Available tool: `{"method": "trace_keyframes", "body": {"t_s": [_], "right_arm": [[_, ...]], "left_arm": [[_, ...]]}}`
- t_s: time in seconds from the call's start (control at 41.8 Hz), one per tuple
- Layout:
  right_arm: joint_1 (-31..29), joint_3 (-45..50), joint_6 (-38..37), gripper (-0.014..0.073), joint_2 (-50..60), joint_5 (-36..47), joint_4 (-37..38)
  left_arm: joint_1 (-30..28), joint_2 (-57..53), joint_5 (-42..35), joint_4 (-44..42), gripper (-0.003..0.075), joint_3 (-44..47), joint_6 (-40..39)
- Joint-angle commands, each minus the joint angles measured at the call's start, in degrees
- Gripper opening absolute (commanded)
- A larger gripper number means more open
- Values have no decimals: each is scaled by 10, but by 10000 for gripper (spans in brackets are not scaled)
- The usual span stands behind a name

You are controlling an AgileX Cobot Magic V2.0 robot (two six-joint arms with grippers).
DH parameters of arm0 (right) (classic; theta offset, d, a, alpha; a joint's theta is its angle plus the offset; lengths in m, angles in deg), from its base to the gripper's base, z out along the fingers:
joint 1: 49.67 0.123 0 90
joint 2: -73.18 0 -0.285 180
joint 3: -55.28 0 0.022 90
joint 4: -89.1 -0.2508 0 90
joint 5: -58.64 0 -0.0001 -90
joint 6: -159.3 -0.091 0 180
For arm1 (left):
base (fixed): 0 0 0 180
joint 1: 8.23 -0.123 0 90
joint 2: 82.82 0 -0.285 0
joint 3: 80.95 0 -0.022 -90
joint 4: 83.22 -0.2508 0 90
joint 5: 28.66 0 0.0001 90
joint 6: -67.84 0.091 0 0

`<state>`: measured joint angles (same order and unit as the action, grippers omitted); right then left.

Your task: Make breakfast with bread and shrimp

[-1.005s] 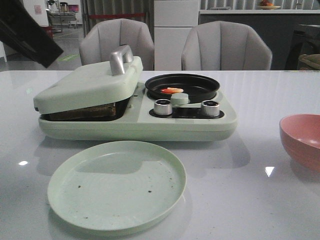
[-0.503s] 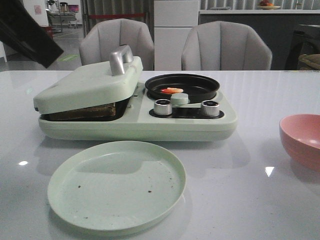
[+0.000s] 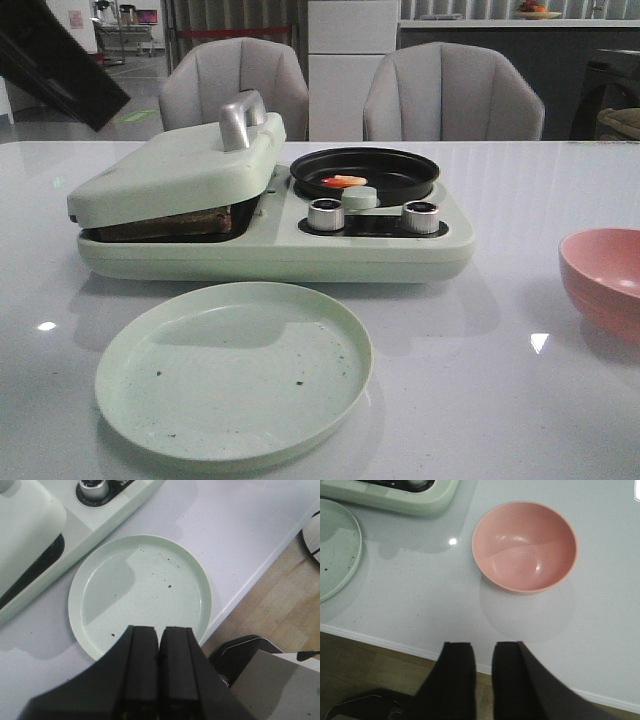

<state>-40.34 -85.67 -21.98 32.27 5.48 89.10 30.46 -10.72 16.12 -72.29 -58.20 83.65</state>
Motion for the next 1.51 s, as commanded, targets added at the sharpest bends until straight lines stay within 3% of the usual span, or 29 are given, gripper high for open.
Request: {"method": "trace_keyframes", "body": {"t_s": [0.0,0.12,0.215,0.886,1.053,1.268,1.484], "right_arm": [[-1,-14,4,133,0,40,7],[-1,-14,4,48,0,44,7],[-1,-14,4,48,0,45,7],[-1,-14,4,48,0,53,7],[-1,-14,4,48,0,52,7],[-1,-14,4,48,0,51,7],[-1,-14,4,48,0,51,7]], "left_arm": [[2,-10,-46,-11,102,-14,-20],[-5,-10,-53,-69,102,-14,-91],[-20,-10,-53,-109,102,-14,-134],[-31,-10,-53,-109,102,-14,-135],[-34,-15,-64,-240,101,-14,-135],[-98,-39,-77,-235,101,-14,-135],[-193,-86,-78,-150,101,-14,-135]]}}
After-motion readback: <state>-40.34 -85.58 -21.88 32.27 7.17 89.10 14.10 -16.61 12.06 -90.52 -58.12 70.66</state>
